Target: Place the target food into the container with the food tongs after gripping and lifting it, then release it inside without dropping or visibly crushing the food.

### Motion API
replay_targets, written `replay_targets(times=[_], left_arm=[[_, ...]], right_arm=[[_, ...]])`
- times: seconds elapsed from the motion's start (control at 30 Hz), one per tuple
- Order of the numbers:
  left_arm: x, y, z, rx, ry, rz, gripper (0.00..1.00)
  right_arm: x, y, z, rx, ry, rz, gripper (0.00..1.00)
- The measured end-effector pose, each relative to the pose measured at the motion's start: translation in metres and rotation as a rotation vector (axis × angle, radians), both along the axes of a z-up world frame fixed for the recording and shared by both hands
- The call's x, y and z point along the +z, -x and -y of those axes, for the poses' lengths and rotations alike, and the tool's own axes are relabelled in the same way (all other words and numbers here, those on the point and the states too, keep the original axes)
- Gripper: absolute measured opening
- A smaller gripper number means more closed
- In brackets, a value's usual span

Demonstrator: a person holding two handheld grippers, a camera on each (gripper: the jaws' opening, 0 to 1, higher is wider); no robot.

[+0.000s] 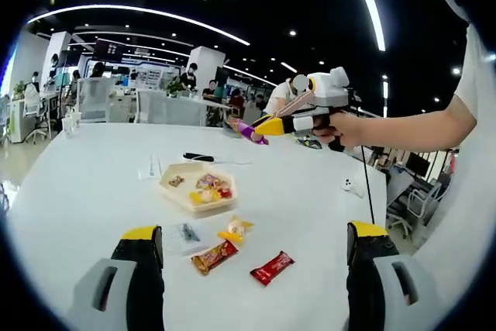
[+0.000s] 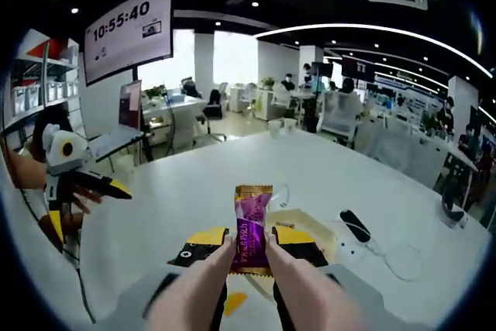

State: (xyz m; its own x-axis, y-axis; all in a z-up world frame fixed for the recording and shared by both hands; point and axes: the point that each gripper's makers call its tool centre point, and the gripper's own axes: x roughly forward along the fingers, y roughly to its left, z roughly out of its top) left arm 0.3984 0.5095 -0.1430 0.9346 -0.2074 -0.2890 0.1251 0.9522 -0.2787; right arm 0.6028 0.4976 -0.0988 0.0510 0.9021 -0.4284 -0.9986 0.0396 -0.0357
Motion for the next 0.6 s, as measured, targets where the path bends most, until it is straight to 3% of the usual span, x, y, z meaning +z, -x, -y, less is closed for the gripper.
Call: replay_targets(times=[0.27, 0.6], left_arm=[[0.0, 0.003, 0.0, 0.009, 0.003, 0.007, 0.99], [-0.002, 0.011, -0.004, 0.029, 0.009, 0.001, 0.99]], right_arm=[[0.006, -0.014, -0.007, -0.007, 0.006, 0.025, 0.21], [0.022, -0.027, -0.021, -0.026, -0.04, 0.004, 0.21]])
